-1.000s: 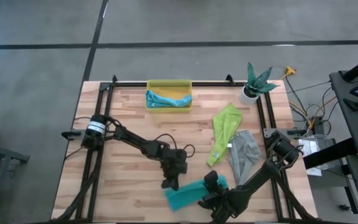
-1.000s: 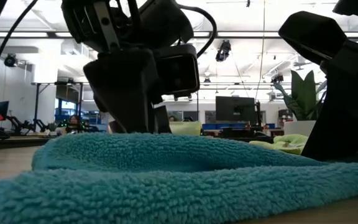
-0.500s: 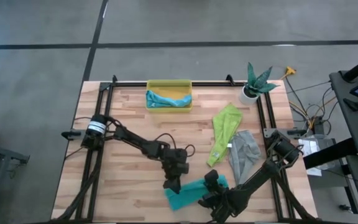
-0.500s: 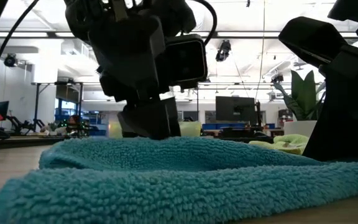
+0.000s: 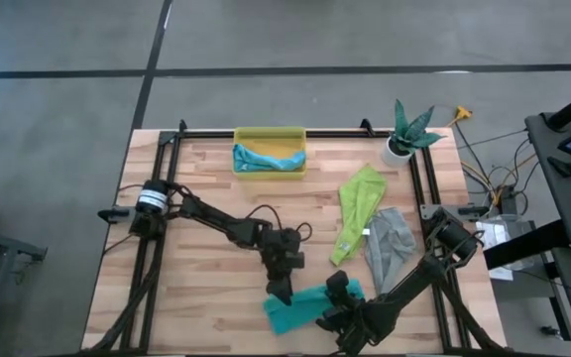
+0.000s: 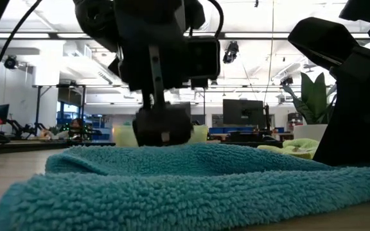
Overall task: Roll microfiber towels into tight, uniform cylinder then place into a basket
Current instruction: Roll the light blue towel
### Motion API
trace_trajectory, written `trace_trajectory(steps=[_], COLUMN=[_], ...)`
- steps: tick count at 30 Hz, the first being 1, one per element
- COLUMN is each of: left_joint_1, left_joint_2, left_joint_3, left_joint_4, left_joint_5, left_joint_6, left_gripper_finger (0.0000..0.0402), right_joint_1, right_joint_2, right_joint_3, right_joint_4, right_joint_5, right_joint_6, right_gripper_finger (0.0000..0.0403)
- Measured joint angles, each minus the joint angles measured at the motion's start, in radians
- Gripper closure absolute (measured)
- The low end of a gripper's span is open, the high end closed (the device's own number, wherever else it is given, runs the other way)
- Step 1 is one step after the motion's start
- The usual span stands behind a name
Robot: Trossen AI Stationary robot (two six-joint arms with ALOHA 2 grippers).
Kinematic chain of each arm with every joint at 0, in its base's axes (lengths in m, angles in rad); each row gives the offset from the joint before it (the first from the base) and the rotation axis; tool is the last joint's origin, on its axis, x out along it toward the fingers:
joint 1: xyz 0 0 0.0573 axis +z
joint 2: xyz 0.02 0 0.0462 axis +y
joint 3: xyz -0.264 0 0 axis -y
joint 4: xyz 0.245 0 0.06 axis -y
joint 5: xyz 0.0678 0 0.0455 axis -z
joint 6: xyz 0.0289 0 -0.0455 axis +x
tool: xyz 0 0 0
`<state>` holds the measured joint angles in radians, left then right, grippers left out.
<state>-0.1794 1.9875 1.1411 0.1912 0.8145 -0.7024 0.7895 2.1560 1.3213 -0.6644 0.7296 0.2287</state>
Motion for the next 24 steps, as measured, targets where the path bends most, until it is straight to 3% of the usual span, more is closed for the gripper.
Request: trace_trajectory(steps=[4, 7, 9, 14, 24], left_joint_1=[0.029, 0.039, 0.043, 0.039, 0.004], left_joint_2=[-0.033, -0.036, -0.018, 0.009, 0.023], left_joint_3=[-0.001, -0.003, -0.005, -0.006, -0.009], left_joint_4=[-0.095, -0.235, -0.290, -0.190, -0.173], left_joint_5=[0.001, -0.118, -0.144, -0.065, -0.103], left_joint_6=[0.016, 0.072, 0.100, 0.052, 0.003], left_gripper_finger=[0.0122, 0.0123, 0.0123, 0.0123, 0.0123], right_joint_1=[0.002, 0.003, 0.003, 0.003, 0.004], right_joint_2=[-0.001, -0.001, -0.001, -0.001, -0.001], right_joint_3=[-0.005, -0.006, -0.006, -0.007, -0.008], right_joint_4=[0.002, 0.002, 0.003, 0.005, 0.015], right_joint_5=[0.000, 0.000, -0.001, -0.003, -0.003], right_joint_6=[0.003, 0.003, 0.002, -0.001, -0.009], right_gripper_finger=[0.0394, 0.0394, 0.0394, 0.0394, 0.0394])
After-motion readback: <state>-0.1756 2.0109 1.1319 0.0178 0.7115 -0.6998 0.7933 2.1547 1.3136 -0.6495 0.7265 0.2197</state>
